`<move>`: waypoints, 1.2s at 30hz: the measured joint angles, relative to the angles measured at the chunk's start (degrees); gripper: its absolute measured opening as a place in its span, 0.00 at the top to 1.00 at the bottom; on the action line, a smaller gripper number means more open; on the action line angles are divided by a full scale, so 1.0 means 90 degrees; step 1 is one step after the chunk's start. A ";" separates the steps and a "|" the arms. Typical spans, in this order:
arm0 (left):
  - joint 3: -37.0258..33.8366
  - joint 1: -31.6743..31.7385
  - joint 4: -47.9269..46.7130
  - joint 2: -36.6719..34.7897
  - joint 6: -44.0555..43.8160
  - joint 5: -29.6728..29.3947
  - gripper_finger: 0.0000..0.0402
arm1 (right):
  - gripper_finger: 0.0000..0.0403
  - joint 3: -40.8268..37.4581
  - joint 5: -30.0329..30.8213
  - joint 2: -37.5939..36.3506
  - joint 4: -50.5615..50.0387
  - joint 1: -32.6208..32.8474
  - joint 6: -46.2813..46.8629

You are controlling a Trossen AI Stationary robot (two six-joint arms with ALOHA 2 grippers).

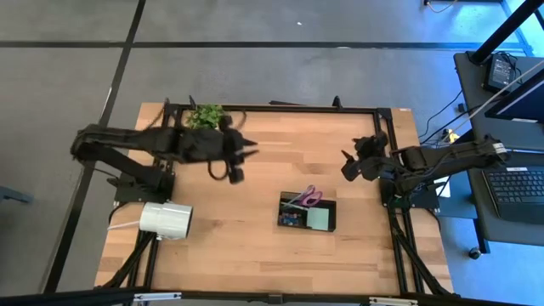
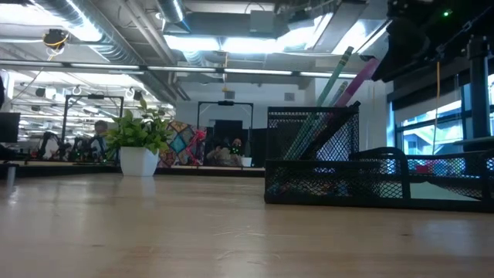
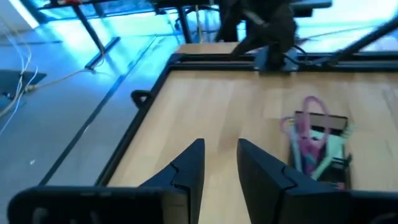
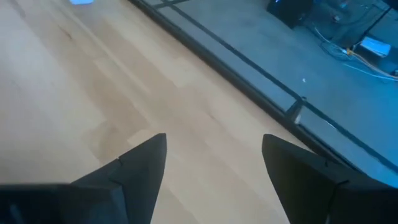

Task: Pick and place office supplies into organizer
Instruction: Return to Home Position

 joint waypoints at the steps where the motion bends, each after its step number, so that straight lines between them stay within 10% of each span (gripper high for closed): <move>1: -0.0152 0.0186 0.0040 -0.0180 0.0000 0.0133 0.78 | 0.33 0.0000 0.0038 -0.0054 -0.0037 -0.0022 -0.0005; 21: -0.4019 0.2647 0.2287 -0.3216 0.0284 0.1051 0.79 | 0.33 0.0000 0.0269 -0.1403 0.0871 -0.1312 -0.2264; 36: -0.4204 0.3330 0.2116 -0.3452 0.0620 -0.1166 0.79 | 0.33 0.0002 -0.1156 -0.1780 0.4210 -0.2844 -0.4913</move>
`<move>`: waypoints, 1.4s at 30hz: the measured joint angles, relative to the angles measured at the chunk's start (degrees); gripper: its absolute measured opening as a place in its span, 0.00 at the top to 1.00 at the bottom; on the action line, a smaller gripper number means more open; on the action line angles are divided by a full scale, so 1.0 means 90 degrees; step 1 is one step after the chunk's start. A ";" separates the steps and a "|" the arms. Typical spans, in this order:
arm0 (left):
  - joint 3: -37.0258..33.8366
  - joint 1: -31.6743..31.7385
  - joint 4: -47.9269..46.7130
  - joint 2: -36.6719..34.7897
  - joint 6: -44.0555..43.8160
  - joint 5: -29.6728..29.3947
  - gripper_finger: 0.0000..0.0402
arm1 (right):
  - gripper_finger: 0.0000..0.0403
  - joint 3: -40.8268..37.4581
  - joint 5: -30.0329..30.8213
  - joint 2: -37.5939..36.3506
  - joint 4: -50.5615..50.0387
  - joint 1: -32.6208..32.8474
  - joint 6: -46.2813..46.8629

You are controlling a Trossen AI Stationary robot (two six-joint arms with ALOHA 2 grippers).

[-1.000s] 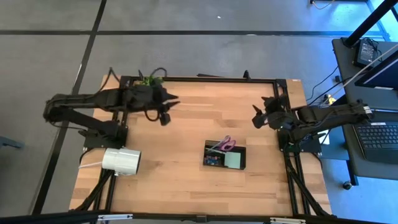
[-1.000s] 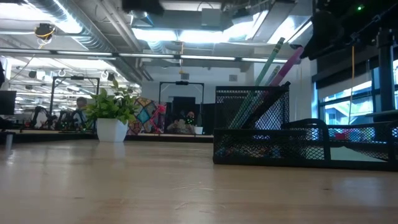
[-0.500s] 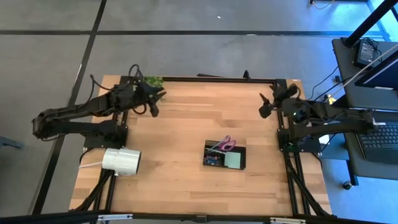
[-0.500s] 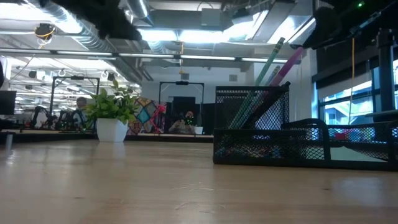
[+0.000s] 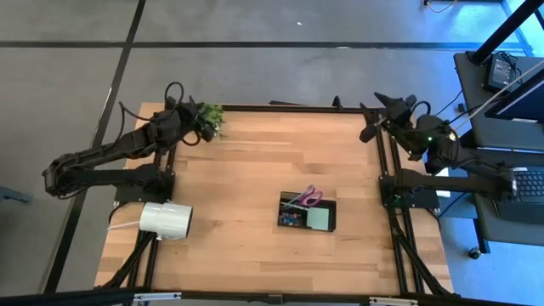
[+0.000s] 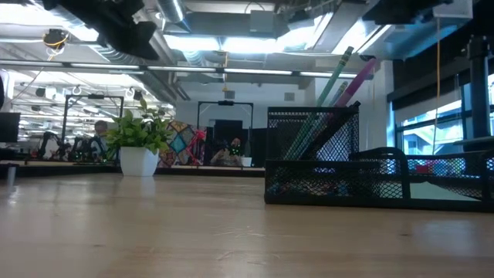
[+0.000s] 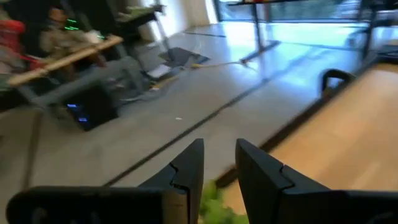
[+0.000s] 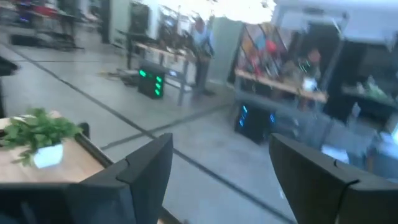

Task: Pick and place office supplies into organizer
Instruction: Return to Home Position

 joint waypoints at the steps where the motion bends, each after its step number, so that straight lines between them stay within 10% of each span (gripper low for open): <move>1: -0.0004 0.0000 0.0061 -0.0001 0.0047 -0.0176 0.78 | 0.33 0.0000 -0.0288 0.0041 0.0164 -0.0144 -0.0124; 7: -0.0007 0.0169 0.0221 -0.0053 0.0402 -0.0070 0.79 | 0.33 -0.0002 -0.0954 0.0146 0.0256 -0.1200 -0.0297; 23: -0.0754 0.2749 0.0872 -0.0712 0.0025 0.3416 0.79 | 0.33 -0.2072 -0.1281 -0.0674 0.3304 -0.3128 -0.0117; 42: -0.2813 0.3252 0.1395 -0.3472 -0.0880 0.3631 0.79 | 0.33 -0.4415 -0.2113 -0.1048 0.5766 -0.3427 0.1418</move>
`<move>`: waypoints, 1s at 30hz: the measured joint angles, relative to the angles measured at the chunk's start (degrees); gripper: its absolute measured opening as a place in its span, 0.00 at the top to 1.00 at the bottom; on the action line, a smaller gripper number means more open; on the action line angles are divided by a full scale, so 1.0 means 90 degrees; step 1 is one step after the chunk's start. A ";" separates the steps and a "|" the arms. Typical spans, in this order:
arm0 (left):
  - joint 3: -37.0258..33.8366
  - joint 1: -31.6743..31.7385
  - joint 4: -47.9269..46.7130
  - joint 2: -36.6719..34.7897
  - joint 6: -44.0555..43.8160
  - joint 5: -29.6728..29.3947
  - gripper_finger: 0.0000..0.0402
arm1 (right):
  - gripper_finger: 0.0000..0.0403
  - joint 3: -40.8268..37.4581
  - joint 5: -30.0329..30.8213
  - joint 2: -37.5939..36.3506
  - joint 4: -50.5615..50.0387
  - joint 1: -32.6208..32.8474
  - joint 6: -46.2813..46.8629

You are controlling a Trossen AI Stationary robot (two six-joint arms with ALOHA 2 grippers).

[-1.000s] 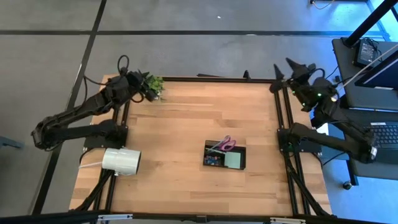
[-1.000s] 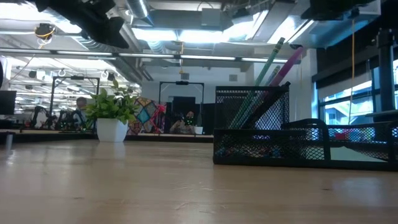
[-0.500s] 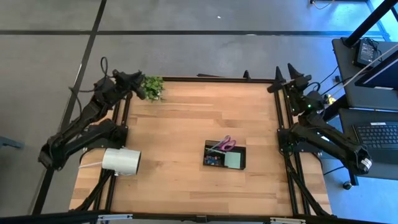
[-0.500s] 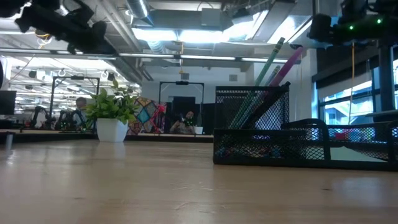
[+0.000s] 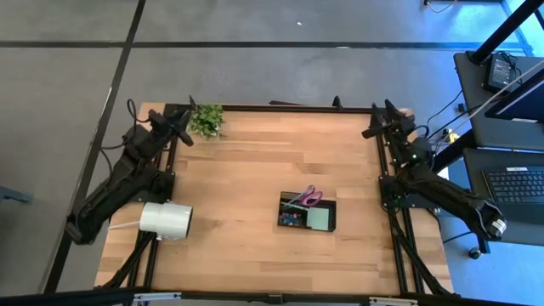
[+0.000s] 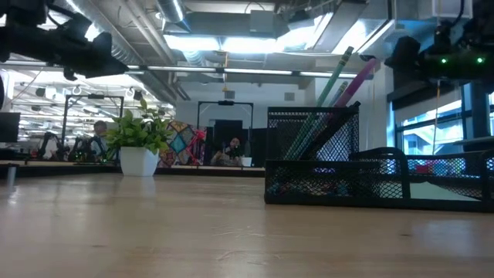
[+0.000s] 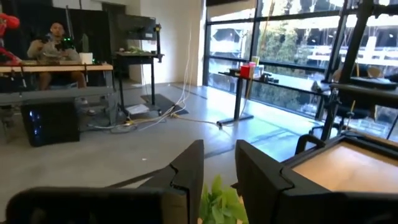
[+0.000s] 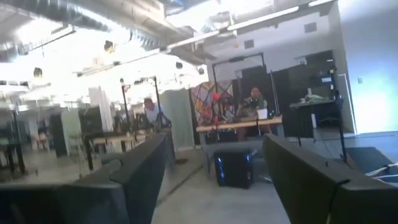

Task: Pick and place office supplies into organizer
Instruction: Return to Home Position

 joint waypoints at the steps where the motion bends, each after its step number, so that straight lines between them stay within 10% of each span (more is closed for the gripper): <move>1: -0.0047 0.0000 -0.0025 -0.0107 -0.0032 0.0000 0.79 | 0.33 -0.0135 0.0001 -0.0051 0.0175 0.0000 0.0055; 30: -0.1320 -0.0005 0.0116 -0.1085 -0.0770 0.0097 0.78 | 0.33 -0.0179 -0.0048 -0.0800 -0.0141 0.0010 0.0037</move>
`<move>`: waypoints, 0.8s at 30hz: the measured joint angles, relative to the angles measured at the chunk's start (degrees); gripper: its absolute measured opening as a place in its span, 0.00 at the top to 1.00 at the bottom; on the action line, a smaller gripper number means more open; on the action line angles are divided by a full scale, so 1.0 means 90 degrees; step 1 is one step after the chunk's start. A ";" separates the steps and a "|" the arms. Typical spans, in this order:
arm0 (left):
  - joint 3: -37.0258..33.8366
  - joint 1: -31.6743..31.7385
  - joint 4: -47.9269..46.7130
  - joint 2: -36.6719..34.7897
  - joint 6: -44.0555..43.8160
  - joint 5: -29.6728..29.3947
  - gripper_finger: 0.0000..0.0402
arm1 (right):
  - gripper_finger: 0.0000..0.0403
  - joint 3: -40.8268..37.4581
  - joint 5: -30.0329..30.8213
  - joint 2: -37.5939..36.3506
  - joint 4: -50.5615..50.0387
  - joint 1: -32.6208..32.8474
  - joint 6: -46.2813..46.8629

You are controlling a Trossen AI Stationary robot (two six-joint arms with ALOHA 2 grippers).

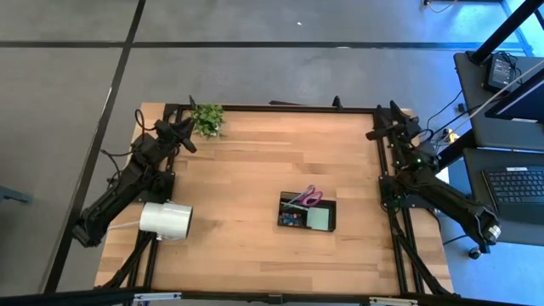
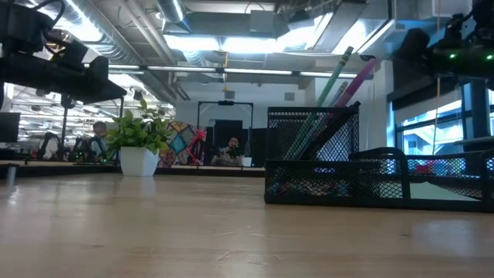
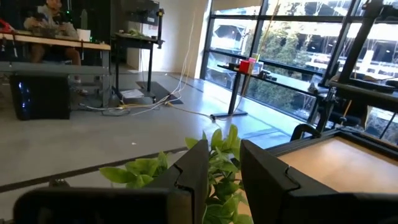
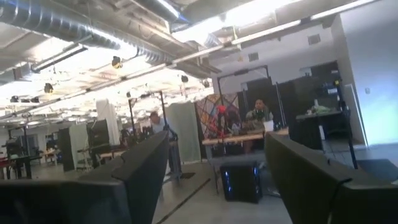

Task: Pick and place office supplies into organizer
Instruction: Return to Home Position

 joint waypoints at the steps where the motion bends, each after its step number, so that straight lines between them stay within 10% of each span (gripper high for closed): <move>1: 0.0000 0.0000 0.0000 0.0000 0.0003 0.0002 0.78 | 0.33 0.0005 0.0000 -0.0138 -0.0069 0.0000 -0.0034; 11: 0.0000 0.0000 0.0000 0.0000 0.0226 -0.0043 0.78 | 0.33 0.0008 0.0000 -0.1724 -0.1739 0.0005 0.0145; 24: -0.0002 0.0000 0.0041 0.0032 0.0580 -0.0219 0.78 | 0.33 0.0008 -0.0117 -0.1735 -0.3926 0.0005 0.0619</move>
